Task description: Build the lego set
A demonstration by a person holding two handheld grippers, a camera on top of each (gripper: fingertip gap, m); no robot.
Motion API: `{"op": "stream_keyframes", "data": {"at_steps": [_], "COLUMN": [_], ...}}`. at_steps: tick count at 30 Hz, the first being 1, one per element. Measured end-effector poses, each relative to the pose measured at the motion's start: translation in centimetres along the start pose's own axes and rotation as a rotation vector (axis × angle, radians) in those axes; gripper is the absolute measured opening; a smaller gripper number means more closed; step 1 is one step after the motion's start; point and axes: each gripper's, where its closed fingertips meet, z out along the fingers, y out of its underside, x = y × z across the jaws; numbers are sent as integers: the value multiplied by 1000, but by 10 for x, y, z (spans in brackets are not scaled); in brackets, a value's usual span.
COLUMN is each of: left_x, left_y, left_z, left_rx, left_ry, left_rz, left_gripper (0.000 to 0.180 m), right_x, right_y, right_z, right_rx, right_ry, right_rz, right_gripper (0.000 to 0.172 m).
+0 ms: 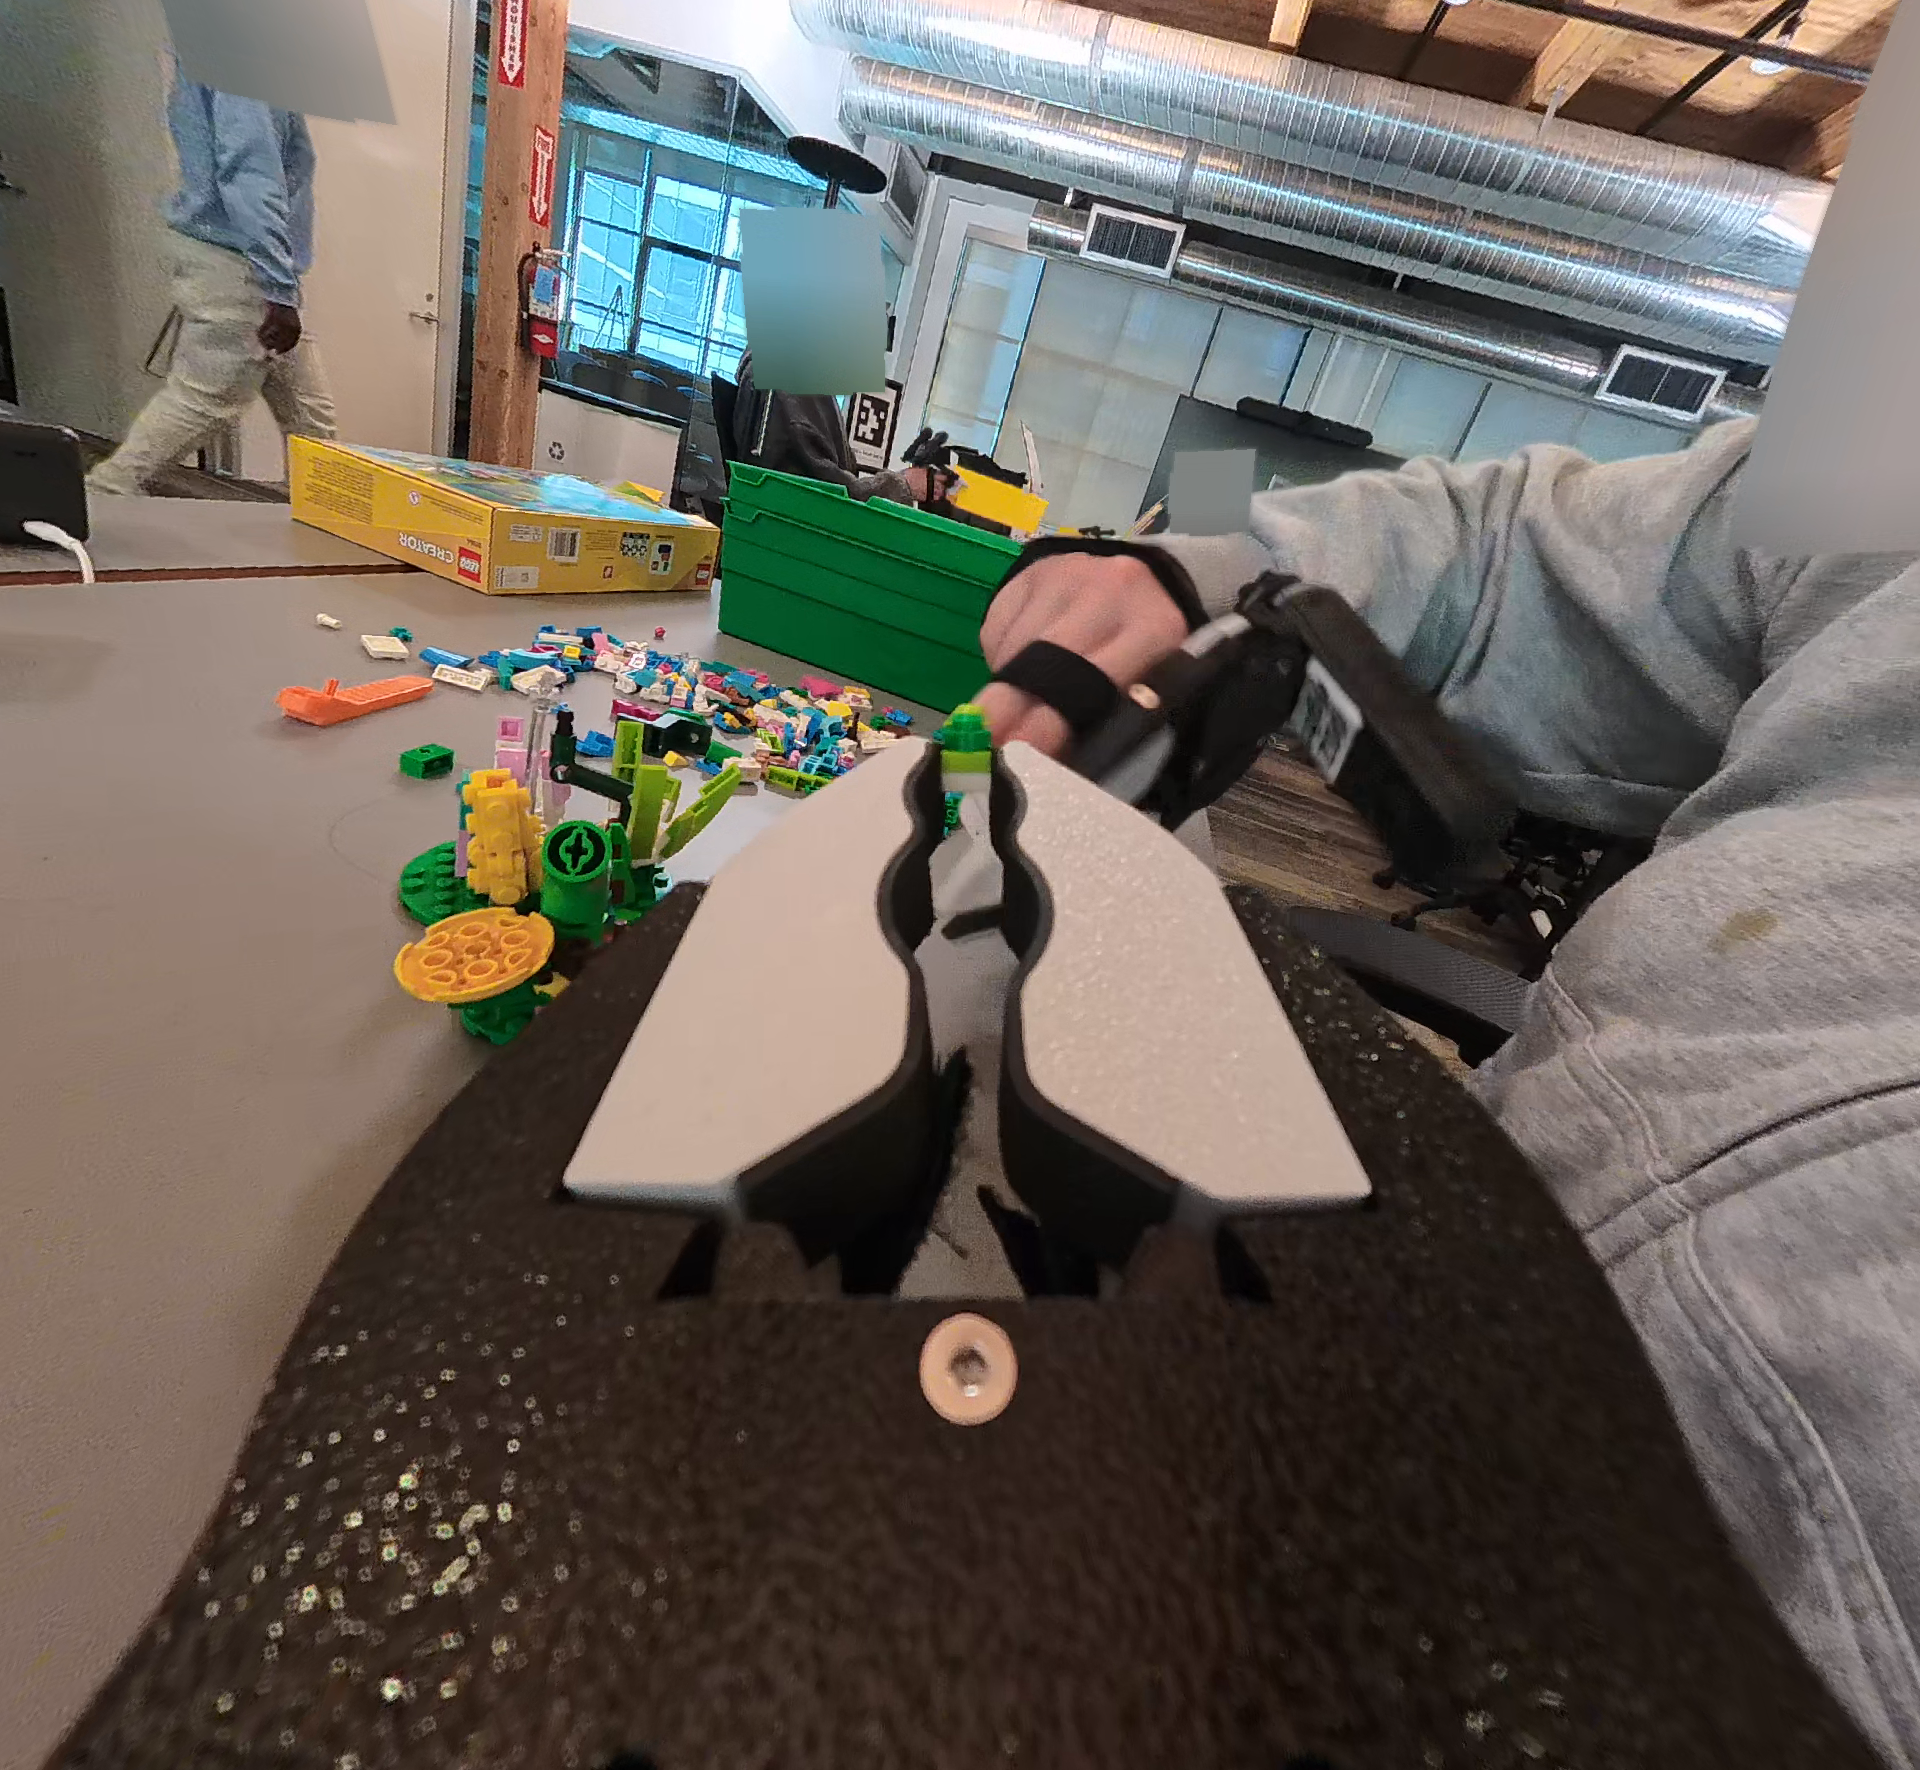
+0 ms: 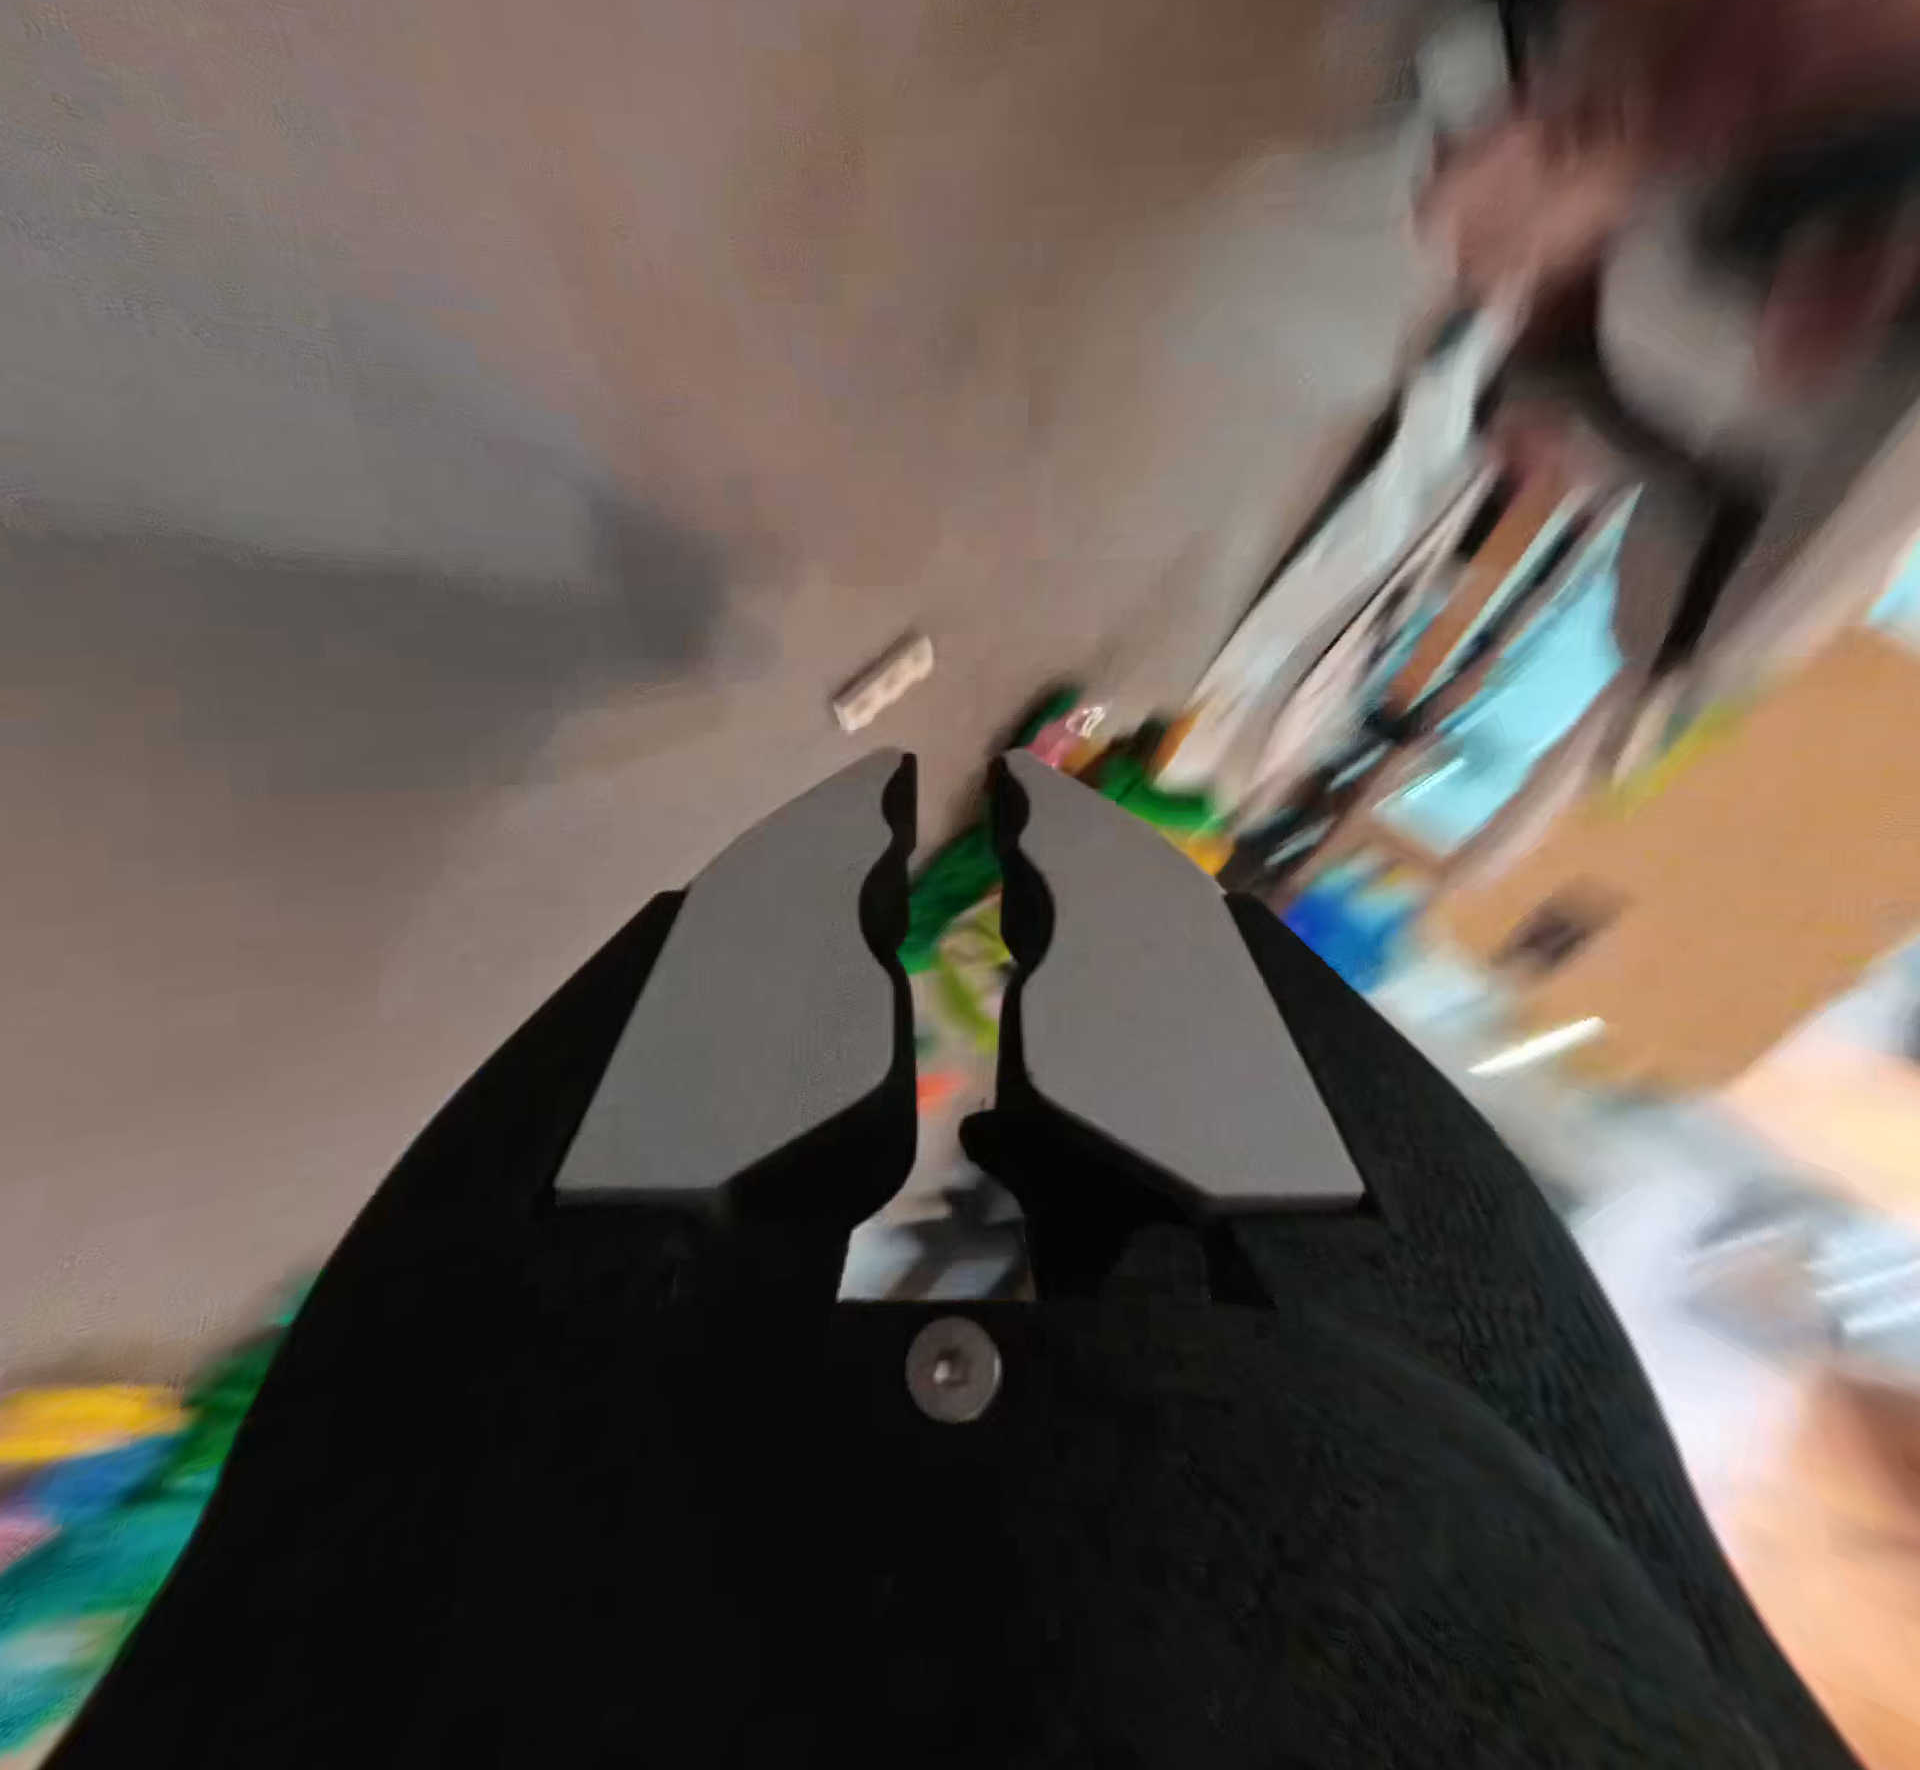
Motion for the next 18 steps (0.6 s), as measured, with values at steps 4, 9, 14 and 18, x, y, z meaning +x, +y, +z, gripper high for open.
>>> {"op": "stream_keyframes", "data": {"at_steps": [4, 9, 14, 18], "left_x": [4, 8, 12, 14], "left_y": [1, 1, 1, 0], "left_z": [2, 2, 2, 3], "left_rx": [-4, -2, -2, 16], "left_ry": [18, 40, 53, 51], "left_rz": [23, 40, 64, 96], "left_gripper": [8, 8, 8, 8], "right_x": [-13, -12, -20, -19], "right_y": [-3, 7, -1, -2], "right_z": [-1, 11, 22, 24], "right_rx": [83, 129, 123, 137], "right_ry": [-325, -403, -501, -527], "right_rz": [1156, 1563, 1544, 1521], "right_gripper": [17, 20, 15, 6]}}
